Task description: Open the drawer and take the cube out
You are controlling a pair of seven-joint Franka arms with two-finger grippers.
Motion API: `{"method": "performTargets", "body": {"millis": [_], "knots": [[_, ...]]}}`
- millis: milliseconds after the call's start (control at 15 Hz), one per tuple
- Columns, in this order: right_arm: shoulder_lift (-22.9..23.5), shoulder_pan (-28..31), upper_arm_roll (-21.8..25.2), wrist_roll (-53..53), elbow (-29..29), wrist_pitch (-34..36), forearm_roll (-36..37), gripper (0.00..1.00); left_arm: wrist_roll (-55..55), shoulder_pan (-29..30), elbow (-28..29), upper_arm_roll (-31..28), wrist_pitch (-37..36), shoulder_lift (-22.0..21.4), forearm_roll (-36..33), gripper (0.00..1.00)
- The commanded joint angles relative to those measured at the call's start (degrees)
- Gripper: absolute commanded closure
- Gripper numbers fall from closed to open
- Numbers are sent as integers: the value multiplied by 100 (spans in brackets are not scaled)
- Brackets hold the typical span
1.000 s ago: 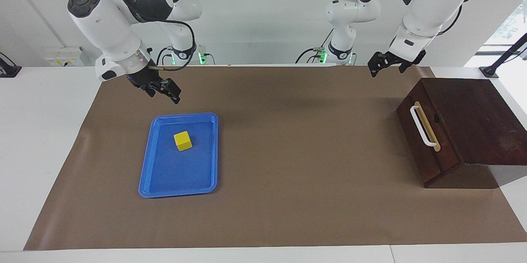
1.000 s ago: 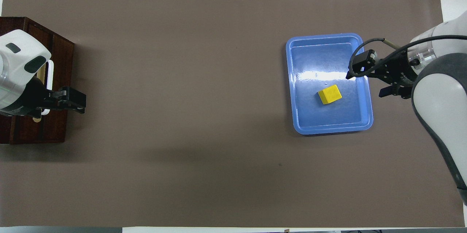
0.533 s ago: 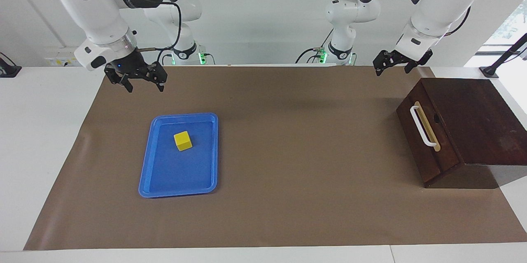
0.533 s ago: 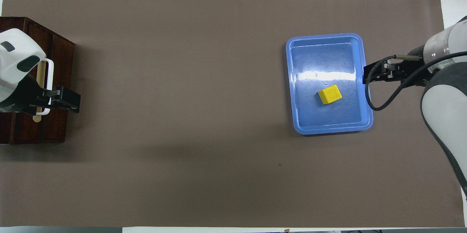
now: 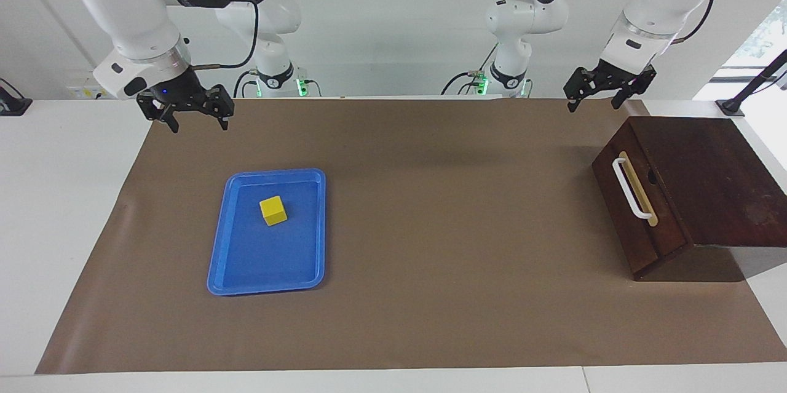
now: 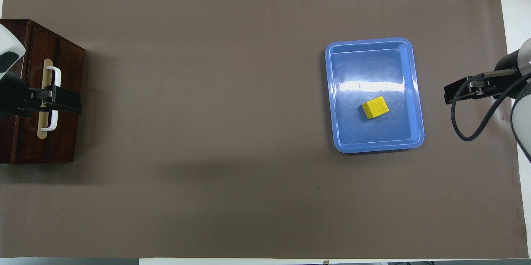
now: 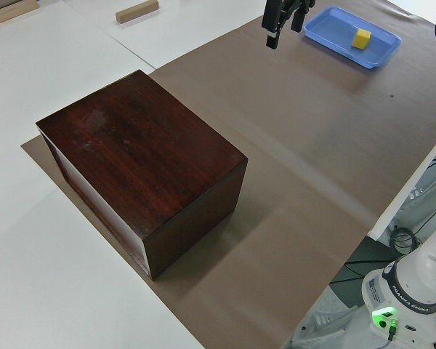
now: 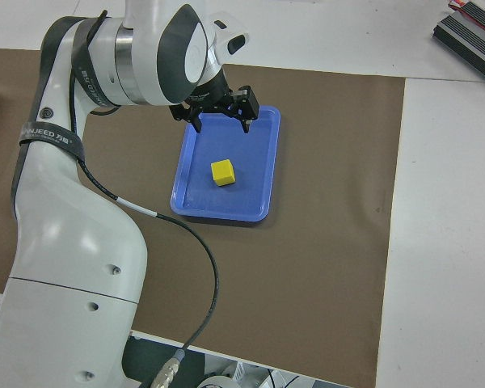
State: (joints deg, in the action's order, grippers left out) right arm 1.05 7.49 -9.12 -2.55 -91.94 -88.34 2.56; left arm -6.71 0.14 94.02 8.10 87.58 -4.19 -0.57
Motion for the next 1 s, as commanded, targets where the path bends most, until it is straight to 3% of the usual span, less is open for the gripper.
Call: {"method": "performTargets", "body": {"millis": [0, 200, 933], "knots": [[79, 147, -116, 18, 229, 237, 17, 0, 117, -102, 20, -98, 40, -29, 75, 0], [167, 199, -81, 123, 458, 414, -308, 0, 117, -84, 29, -106, -31, -38, 75, 0], [158, 199, -73, 308, 432, 379, -352, 0, 73, 3, 11, -168, -295, -56, 312, 0]]}}
